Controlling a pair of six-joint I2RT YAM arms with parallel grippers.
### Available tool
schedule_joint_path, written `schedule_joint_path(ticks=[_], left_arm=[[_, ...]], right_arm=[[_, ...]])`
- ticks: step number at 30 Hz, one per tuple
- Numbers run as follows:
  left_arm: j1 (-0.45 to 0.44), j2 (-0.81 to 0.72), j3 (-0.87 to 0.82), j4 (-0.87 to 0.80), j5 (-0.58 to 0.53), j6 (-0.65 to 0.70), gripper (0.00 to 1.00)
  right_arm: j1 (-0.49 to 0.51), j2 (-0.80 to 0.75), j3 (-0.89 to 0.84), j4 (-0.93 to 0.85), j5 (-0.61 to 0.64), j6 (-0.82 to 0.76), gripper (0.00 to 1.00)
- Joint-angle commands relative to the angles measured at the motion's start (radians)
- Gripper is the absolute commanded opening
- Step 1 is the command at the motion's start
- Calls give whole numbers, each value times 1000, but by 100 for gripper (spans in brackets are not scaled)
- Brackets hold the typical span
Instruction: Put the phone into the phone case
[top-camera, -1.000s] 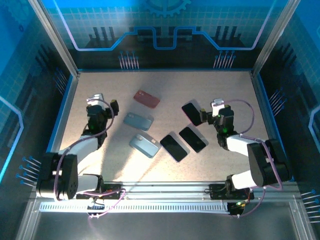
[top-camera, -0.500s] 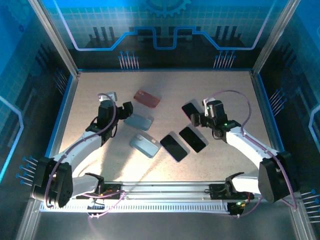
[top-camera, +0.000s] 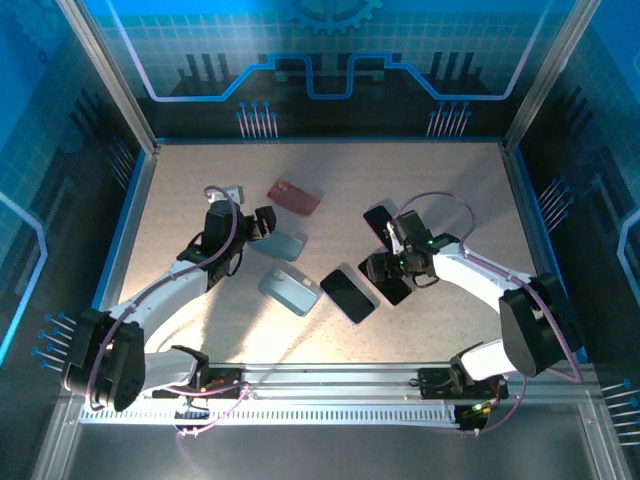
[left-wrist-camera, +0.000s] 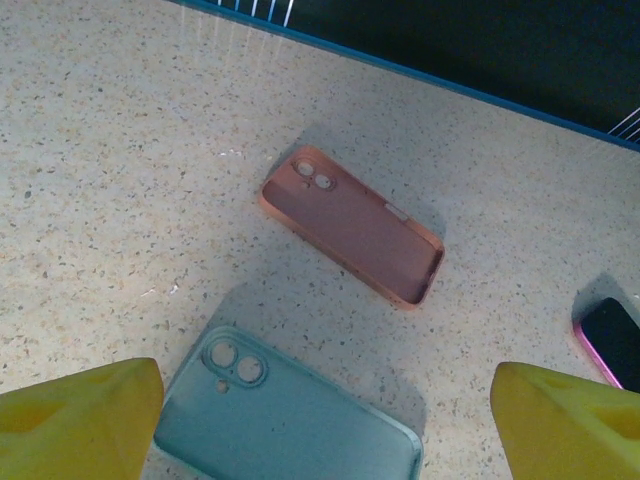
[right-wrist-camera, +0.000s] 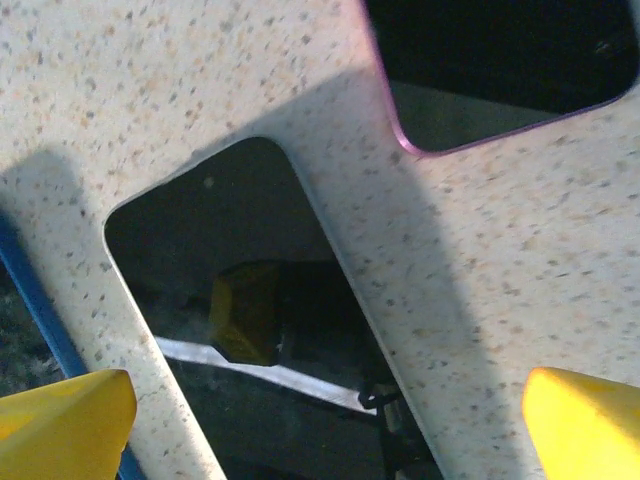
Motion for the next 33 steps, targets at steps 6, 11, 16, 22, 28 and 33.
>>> schedule_joint_path(ticks=[6, 11, 16, 22, 28, 33], left_arm=[[-11, 20, 28, -6, 11, -21, 86], [-13, 31, 38, -9, 14, -20, 86], [-15, 36, 42, -11, 16, -17, 86], [-14, 39, 43, -13, 11, -13, 86], [-15, 47, 44, -9, 7, -13, 85], [-16, 52, 44, -8, 6, -16, 86]], right_arm=[[52, 113, 105, -121, -45, -31, 100], [65, 167, 141, -162, -17, -31, 100], [74, 210, 166, -203, 13, -18, 100], [80, 221, 164, -220, -17, 2, 100], [94, 214, 147, -234, -62, 30, 100], [112, 194, 131, -249, -92, 75, 100]])
